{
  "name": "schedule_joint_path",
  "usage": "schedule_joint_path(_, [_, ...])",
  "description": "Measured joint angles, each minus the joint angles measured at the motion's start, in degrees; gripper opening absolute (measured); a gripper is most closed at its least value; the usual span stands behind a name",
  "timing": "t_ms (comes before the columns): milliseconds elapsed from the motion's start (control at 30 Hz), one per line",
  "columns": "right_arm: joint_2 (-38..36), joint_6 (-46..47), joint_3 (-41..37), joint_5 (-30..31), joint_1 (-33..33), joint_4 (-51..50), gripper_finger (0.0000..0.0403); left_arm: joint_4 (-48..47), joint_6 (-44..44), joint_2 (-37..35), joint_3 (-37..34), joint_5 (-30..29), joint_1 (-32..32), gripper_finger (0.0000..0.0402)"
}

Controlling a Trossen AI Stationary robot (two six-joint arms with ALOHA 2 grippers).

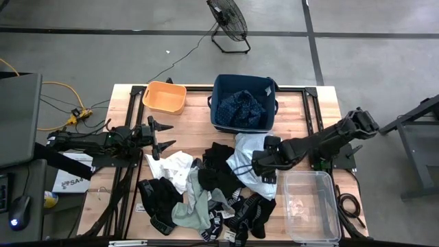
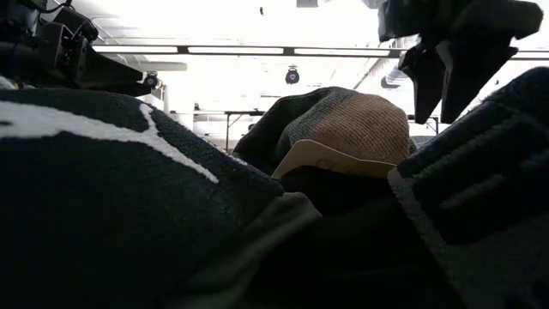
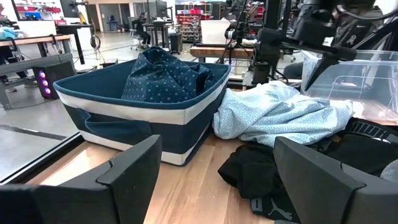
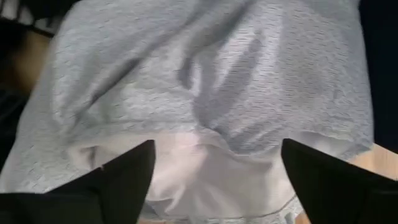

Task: Pick & Place Cloths
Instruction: Put the light blue shirt into the blue laundry bin

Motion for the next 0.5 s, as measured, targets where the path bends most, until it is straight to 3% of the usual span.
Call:
schedule_joint_path(167, [0.00, -0.95, -0.18, -0.04, -3.19, -0.97, 0.0379, -0.01, 0.00, -0.01, 0.00, -0.01, 0.01, 0.0305])
schedule_joint_path(500, [-0.04, -4.43, -9.33, -7.42, -6.62, 12.76, 0.0381, 0.01, 0.00, 0.01, 0.00, -0.02, 0.01, 0.0305])
